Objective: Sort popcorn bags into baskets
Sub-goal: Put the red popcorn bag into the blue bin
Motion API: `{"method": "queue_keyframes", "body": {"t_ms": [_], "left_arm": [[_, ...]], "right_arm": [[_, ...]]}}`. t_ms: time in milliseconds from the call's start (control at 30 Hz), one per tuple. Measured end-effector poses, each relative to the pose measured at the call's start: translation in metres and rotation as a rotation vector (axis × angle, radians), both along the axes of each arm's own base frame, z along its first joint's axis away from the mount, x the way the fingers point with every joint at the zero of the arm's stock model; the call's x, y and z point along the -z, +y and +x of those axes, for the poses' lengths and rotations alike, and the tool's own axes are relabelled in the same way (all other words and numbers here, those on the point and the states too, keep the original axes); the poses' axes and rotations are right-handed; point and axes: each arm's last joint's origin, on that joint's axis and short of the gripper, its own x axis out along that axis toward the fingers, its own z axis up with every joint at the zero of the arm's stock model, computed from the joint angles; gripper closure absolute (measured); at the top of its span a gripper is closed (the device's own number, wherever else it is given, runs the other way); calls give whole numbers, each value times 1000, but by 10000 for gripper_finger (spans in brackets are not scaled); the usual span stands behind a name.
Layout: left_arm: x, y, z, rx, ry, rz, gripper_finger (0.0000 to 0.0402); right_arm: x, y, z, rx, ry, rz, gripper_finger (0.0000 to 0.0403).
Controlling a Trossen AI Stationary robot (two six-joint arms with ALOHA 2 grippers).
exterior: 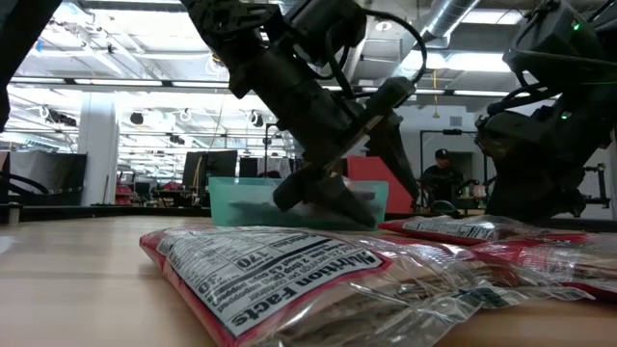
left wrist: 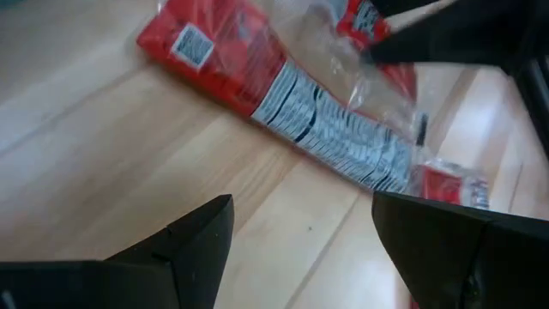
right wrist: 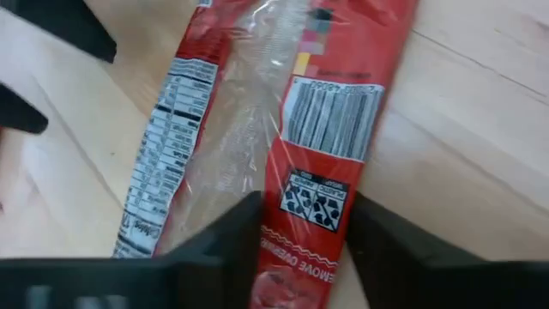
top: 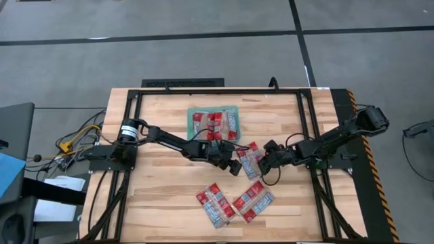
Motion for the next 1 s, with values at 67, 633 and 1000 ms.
{"method": "queue_keyframes", "body": {"t_ms": [67, 633, 1000], "left_arm": [[0, 0, 0, 0, -2, 0, 136], [-7, -2, 5, -153, -99, -220, 136], [-3, -12, 1, -183, -40, -218, 136]], "right_arm": [[0, 0, 0, 13, 0, 12, 271], [-11, 2, 5, 14, -124, 64, 394], [-25, 1, 4, 20, -203, 74, 395]]}}
